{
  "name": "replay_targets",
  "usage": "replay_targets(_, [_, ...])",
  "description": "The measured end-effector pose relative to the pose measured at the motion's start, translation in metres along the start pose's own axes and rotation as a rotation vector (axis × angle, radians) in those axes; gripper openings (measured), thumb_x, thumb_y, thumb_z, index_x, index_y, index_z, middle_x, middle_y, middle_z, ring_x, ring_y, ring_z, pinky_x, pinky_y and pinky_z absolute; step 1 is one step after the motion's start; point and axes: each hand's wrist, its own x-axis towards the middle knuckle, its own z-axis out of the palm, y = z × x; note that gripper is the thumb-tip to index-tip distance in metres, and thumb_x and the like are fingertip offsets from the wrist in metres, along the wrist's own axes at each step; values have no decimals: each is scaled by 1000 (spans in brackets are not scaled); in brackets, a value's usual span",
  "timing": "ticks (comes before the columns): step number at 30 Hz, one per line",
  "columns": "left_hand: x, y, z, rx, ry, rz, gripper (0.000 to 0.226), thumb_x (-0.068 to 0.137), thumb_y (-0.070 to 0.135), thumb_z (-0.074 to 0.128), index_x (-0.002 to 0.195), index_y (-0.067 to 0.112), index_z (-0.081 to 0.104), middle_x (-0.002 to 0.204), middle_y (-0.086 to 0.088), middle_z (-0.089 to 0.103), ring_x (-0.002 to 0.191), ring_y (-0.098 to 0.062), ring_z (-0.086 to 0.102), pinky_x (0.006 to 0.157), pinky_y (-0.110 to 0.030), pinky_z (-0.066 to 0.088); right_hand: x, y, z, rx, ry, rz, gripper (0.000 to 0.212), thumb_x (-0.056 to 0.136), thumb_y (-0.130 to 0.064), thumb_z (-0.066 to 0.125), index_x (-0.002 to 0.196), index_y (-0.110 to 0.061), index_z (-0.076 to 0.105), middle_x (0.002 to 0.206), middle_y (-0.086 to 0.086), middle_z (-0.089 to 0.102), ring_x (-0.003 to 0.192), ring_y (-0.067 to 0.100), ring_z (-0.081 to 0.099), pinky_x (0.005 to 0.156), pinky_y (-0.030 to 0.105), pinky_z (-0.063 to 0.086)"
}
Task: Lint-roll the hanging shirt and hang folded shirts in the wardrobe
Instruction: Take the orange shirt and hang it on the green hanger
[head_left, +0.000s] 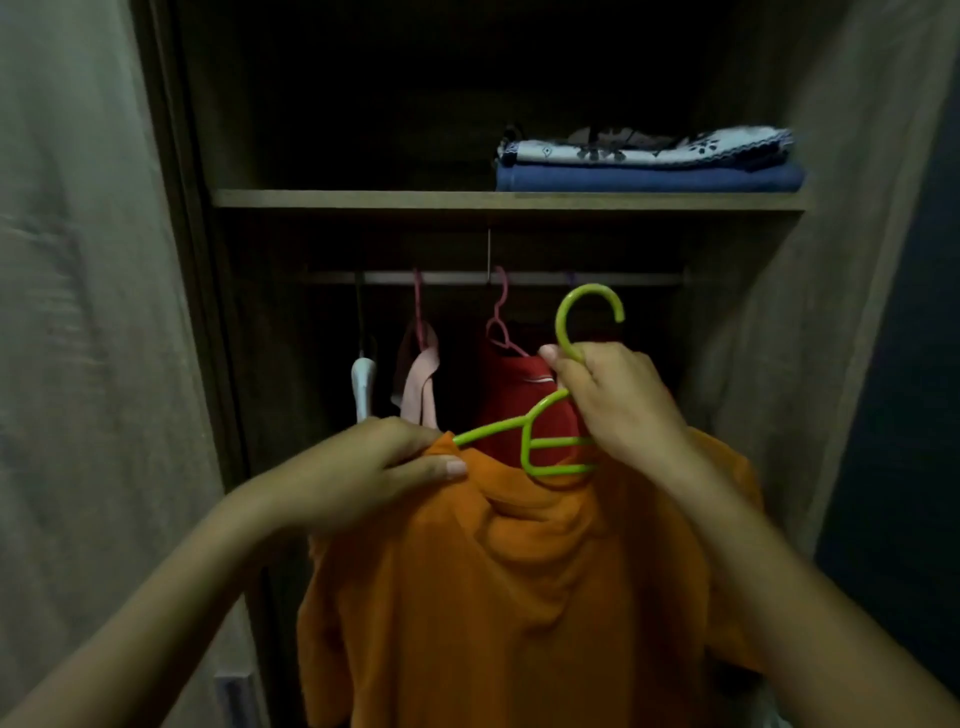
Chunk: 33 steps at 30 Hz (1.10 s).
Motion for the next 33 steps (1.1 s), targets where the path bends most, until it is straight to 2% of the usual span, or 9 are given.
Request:
replay_targets(7, [19,12,15,-311,-119,76,33,93,44,44,106,24,67,104,5,70,97,-9,67,95,-31,52,0,22,-19,41,2,126,43,96,-46,47,63,-19,53,52,-6,46,47,4,44,50,29,33])
replay_targets(11, [26,-2,32,-340,-11,92,38,94,48,42,101,17,65,101,-9,67,97,-24,65,92,-46,51,-31,25,-25,34,165,296,42,81,-62,58,106,-29,56,101,-7,54,89,7,55,76,28,48])
replay_targets(13, [27,-5,40,-405,-2,97,42,95,49,42,104,15,64,102,-13,67,98,-28,65,91,-50,51,-62,16,-24,61,241,321,39,79,-66,53,99,-33,56,97,-9,55,85,6,56,72,26,48])
replay_targets(16, [31,8,54,-483,30,135,53,92,54,44,103,6,62,98,-21,65,91,-37,63,90,-54,49,-98,-7,-15,302,-30,421,53,77,-77,44,84,-29,66,73,-5,63,68,4,58,66,28,46])
replay_targets(19, [38,29,71,-463,110,221,44,84,53,49,91,11,62,80,-7,61,74,-20,56,79,-51,48,-110,-20,-9,440,-118,441,59,65,-84,45,95,-39,70,89,-14,71,80,-4,63,72,21,47])
replay_targets(24, [53,52,94,-567,41,314,34,73,33,58,104,19,60,100,3,64,95,-8,60,90,-37,47,-107,-32,-19,597,-38,540,44,76,-59,62,112,-34,63,100,-12,72,92,-6,65,84,19,47])
replay_targets(27, [55,65,96,-700,-245,391,57,70,15,61,126,25,54,128,3,57,122,-6,51,105,-25,38,-109,-27,-29,596,122,623,30,84,-37,65,113,-31,61,99,-8,72,92,0,67,89,27,50])
replay_targets(30, [70,63,88,-901,-537,413,82,54,16,56,136,13,48,136,-3,53,133,-17,45,113,-36,33,-111,-19,-42,607,175,736,24,91,-32,59,115,-30,62,106,-4,71,100,13,67,94,40,52])
replay_targets(33, [110,54,87,-861,-239,352,57,62,12,47,116,5,65,111,-6,69,111,-15,62,101,-35,45,-112,-12,-52,685,229,821,20,95,-21,52,107,-27,66,92,3,74,83,18,72,74,34,57])
